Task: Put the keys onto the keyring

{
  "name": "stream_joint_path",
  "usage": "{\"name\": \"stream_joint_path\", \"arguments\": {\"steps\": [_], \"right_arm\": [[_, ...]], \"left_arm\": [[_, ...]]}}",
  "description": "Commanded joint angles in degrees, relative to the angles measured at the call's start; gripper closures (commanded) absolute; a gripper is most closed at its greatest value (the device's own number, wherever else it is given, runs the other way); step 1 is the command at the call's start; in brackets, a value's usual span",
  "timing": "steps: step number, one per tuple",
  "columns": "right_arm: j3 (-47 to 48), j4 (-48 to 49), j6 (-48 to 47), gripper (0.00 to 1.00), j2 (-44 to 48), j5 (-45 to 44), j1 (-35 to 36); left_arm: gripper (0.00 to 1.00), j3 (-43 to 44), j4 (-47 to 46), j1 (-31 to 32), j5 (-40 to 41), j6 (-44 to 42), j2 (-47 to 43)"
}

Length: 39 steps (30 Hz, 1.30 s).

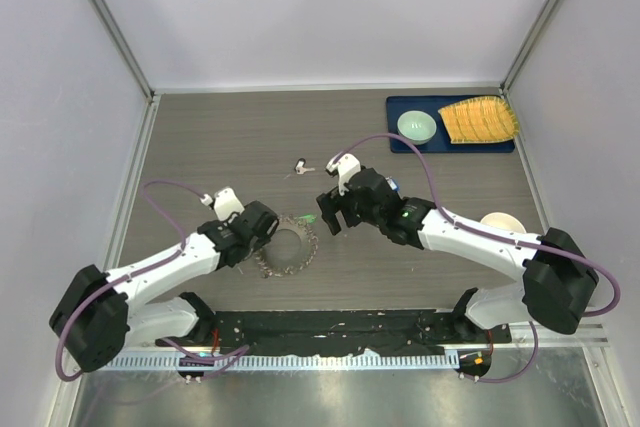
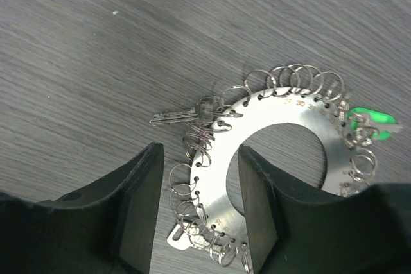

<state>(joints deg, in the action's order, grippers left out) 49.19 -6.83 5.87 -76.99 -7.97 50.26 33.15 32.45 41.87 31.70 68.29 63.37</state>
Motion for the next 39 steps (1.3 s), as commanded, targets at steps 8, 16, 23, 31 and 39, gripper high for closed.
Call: {"name": "stream_joint_path", "arguments": {"steps": [8,16,23,31,39], "right_arm": [[-1.9,3.4,-0.9,0.08,2.2,-2.1,0.1],[-3.0,3.2,-0.7,0.08,3.4,-2.7,0.2],[-4.4,2.5,-0.2,0.08,6.0,-4.1,0.1],[-6.2,2.5,0.8,0.08,8.1,-5.8,0.1],[-6.7,2.5,0.6,0.09,8.3,-6.3,0.1]], "left_arm": [[0.64,0.5,-4.5,-0.1,1.3,6.9,7.3],[0.89,2.8,-10.4,-0.1,-2.2,-0.5,13.7],[1.0,9.5,-23.2,0.2,-18.3,-25.1,20.0],[0.89,12.0,-16.9,1.5,-22.1,-35.6,20.9],[0.63,11.2,-17.2,1.7,-22.1,-32.8,18.3]]}}
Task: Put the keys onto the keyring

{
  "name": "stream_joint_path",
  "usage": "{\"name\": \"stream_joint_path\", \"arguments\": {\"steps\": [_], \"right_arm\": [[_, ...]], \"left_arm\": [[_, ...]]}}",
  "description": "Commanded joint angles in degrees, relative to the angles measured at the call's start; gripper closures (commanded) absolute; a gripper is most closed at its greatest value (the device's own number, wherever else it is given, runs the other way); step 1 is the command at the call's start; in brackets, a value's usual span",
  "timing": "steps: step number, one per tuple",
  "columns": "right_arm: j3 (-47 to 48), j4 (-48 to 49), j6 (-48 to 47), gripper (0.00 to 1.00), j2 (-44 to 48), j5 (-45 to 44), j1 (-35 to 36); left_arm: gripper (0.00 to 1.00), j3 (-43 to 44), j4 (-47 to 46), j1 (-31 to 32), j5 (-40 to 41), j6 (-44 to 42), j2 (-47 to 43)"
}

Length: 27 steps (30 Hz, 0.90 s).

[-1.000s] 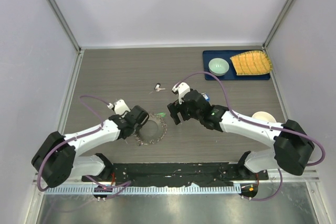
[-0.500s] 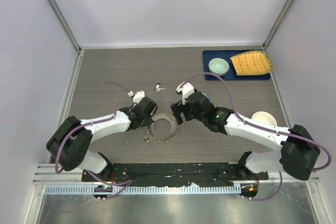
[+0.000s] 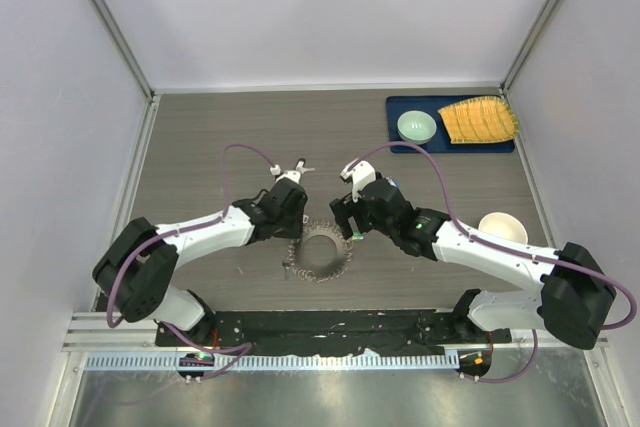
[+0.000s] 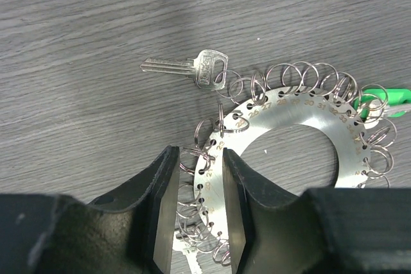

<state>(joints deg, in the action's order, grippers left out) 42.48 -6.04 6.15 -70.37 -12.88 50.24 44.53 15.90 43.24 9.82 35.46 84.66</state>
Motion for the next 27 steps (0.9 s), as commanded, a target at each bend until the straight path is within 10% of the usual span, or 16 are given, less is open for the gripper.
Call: {"name": "stream_joint_path", "arguments": {"steps": [1,27], "right_arm": [[0.0,1.7,0.2,0.08,1.7,-1.4,0.2],[-0.7,2.0,-0.2,0.09,1.3,-2.0,0.0]], "left_arm": [[0.64,-0.4,-0.6,0.4,0.0,0.2,-3.9],[0.78,2.3,1.5,5.5,8.7,12.2,3.8]]}}
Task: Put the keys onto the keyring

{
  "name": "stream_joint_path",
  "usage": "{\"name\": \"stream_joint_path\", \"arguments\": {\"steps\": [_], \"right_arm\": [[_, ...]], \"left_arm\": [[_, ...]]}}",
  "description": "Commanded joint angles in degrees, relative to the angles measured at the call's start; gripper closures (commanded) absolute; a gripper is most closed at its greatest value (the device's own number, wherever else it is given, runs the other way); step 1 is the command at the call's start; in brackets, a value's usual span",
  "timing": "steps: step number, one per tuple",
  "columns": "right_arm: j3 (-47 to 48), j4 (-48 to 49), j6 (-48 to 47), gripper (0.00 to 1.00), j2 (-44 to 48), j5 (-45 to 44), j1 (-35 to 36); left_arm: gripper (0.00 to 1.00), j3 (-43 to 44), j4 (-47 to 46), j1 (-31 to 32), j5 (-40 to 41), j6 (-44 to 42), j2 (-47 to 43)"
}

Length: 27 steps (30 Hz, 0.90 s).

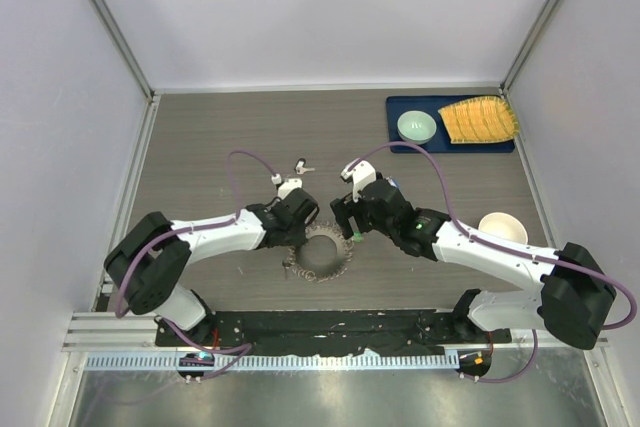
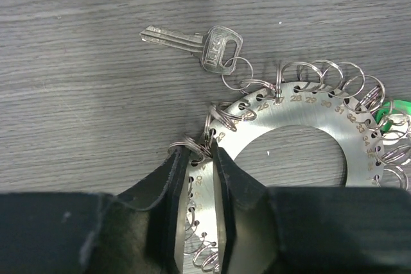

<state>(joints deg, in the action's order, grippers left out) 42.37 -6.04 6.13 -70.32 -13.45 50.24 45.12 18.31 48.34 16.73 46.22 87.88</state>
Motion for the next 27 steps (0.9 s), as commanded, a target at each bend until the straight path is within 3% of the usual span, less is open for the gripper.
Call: {"name": "stream_joint_path", "arguments": {"steps": [1,7,12,19,23,27], "right_arm": [[-0.6,2.0,-0.2,0.09,1.2,-1.4,0.1],[-0.5,2.0,-0.2,0.08,1.7,-1.2,0.0],[-0.4,2.0,0.0,0.09,2.0,-0.8,0.0],[-0.6,3.0,0.7,0.09,2.0,1.4,0.1],[-0.4,4.5,0.8,0.09,-1.4,5.4,0.0],[0.0,5.7,2.3,0.09,-6.1,9.1,-1.3]], "left_arm": [[0.8,1.6,-0.9,0.4,1.9,1.3,0.6],[1.0,2.2,1.4,0.6,2.5,-0.2,-1.3],[1.0,1.2,2.3,0.5,4.2,-2.3,-6.5],[1.0,-4.2,-4.6,0.5,3.1,-5.4,-12.5],[1.0,-6.9,-9.9,0.5,-1.8,-10.9,-12.7],[1.0,-5.1,-9.4,0.6,-7.5,-14.8,-8.6]]}}
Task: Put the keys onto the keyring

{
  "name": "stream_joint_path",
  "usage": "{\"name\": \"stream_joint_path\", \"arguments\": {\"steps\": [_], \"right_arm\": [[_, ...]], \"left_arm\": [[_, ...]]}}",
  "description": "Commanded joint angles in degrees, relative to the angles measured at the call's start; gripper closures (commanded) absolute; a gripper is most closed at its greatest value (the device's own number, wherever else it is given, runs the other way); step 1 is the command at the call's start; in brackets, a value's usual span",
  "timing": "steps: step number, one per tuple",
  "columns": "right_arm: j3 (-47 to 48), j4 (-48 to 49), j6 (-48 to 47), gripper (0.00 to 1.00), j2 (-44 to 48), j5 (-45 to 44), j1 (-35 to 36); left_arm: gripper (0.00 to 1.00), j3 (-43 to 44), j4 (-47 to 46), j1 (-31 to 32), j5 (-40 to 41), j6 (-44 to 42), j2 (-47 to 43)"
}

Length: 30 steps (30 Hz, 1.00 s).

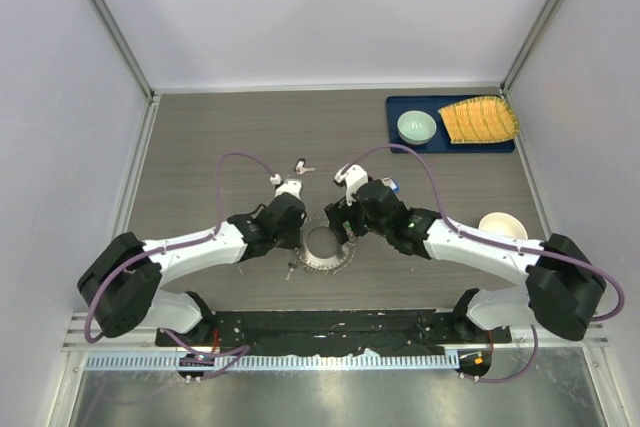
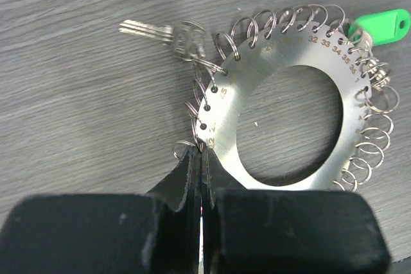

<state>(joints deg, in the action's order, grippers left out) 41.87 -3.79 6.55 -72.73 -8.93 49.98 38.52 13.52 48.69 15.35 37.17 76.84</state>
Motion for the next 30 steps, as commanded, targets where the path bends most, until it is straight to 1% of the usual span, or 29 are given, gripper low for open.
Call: {"name": "stream_joint_path", "arguments": {"steps": [1,5,10,11,12,16,18,20,22,24,25,26,27,28,30], "right_arm": [[0.3,5.1,2.2,0.09,-4.7,5.1,-1.9],[0.7,5.8,3.0,0.11,-9.3,5.1,-2.3],[0.6,4.3,4.3,0.19,-14.0,6.2,-2.5],[0.6,2.3,4.6,0.21,-14.5,6.5,-2.5],[0.5,1.6,5.6,0.25,-14.8,6.6,-2.5],[-1.8,-0.5,8.3,0.36,-13.9,8.6,-2.4],[-2.6,-1.6,9.5,0.42,-13.1,11.0,-2.1],[-3.6,-2.4,10.9,0.44,-11.7,11.7,-1.4],[-4.5,-2.8,12.4,0.44,-10.2,10.4,-0.4],[-5.1,-2.8,13.0,0.4,-7.3,6.8,-0.3],[-5.0,-3.0,13.0,0.39,-6.2,5.4,-0.4],[-4.8,-3.8,12.4,0.35,-3.9,2.5,-0.4],[-4.4,-4.4,12.0,0.34,-3.0,1.5,-0.4],[-3.3,-5.0,11.5,0.34,-2.1,0.8,-0.4],[-1.9,-6.8,10.2,0.31,-0.5,-0.4,-0.4]], "left_arm": [[1.0,2.2,-4.7,0.3,-6.9,-6.3,3.7],[1.0,2.6,-5.4,0.3,-9.8,-8.6,5.2],[1.0,2.5,-6.1,0.3,-8.0,-10.0,5.1],[1.0,2.5,-6.2,0.3,-7.5,-10.0,5.3],[0.99,2.6,-6.3,0.3,-6.8,-9.9,5.5],[0.94,3.3,-6.8,0.2,-3.2,-9.4,7.4],[0.94,3.7,-7.7,-0.2,-2.4,-9.0,9.2],[0.92,4.5,-8.2,-1.2,-1.4,-8.2,10.4],[0.87,5.7,-8.4,-1.8,-0.9,-7.6,11.7],[0.82,6.3,-8.1,-1.9,-0.4,-7.5,11.3],[0.74,6.1,-8.2,-1.9,-0.3,-7.5,10.1],[0.71,6.0,-8.2,-1.9,-0.1,-7.5,9.3],[0.66,5.7,-8.2,-1.9,0.0,-7.3,8.4],[0.56,5.3,-8.2,-1.9,0.5,-7.1,7.2],[0.5,3.9,-8.3,-1.8,1.6,-6.8,3.4]]}}
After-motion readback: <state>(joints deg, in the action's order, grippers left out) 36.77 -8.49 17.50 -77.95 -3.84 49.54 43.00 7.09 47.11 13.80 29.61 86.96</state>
